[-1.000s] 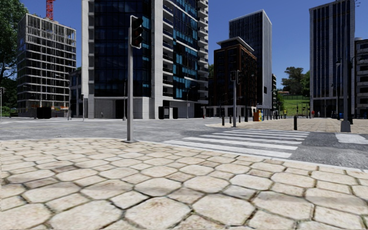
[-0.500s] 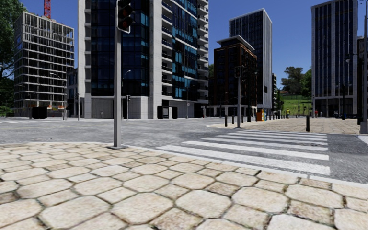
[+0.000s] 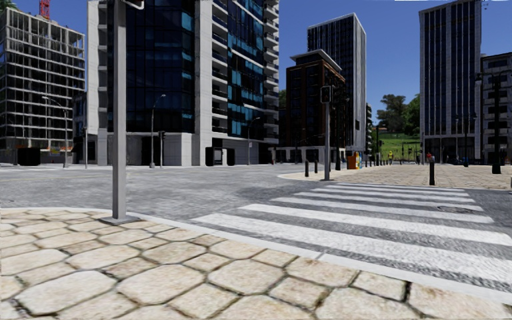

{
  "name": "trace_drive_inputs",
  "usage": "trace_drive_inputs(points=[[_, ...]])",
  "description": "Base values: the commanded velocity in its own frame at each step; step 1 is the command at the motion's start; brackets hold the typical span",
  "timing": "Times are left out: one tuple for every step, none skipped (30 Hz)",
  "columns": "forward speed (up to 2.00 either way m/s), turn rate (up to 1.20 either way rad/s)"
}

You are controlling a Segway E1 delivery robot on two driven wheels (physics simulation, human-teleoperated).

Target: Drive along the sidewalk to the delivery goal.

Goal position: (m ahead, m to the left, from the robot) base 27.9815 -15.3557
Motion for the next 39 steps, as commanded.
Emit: trace_drive_inputs(points=[[2.00, -0.28], [2.00, -0.29], [2.00, -0.30], [2.00, -0.31], [2.00, -0.31], [2.00, -0.31], [2.00, -0.32], [2.00, -0.34], [2.00, -0.45], [2.00, -0.45], [2.00, -0.45], [2.00, -0.45], [2.00, -0.45], [2.00, -0.45], [2.00, -0.46], [2.00, -0.46], [2.00, -0.47], [2.00, -0.47], [2.00, -0.48], [2.00, -0.48], [2.00, -0.48], [2.00, -0.49], [2.00, -0.50], [2.00, -0.51], [2.00, -0.52], [2.00, -0.52], [2.00, -0.52], [2.00, -0.52], [2.00, -0.52], [2.00, -0.52], [2.00, -0.52], [2.00, -0.52], [2.00, -0.52], [2.00, -0.52], [2.00, -0.52], [2.00, -0.52], [2.00, -0.46], [2.00, 0.00], [2.00, 0.00]])
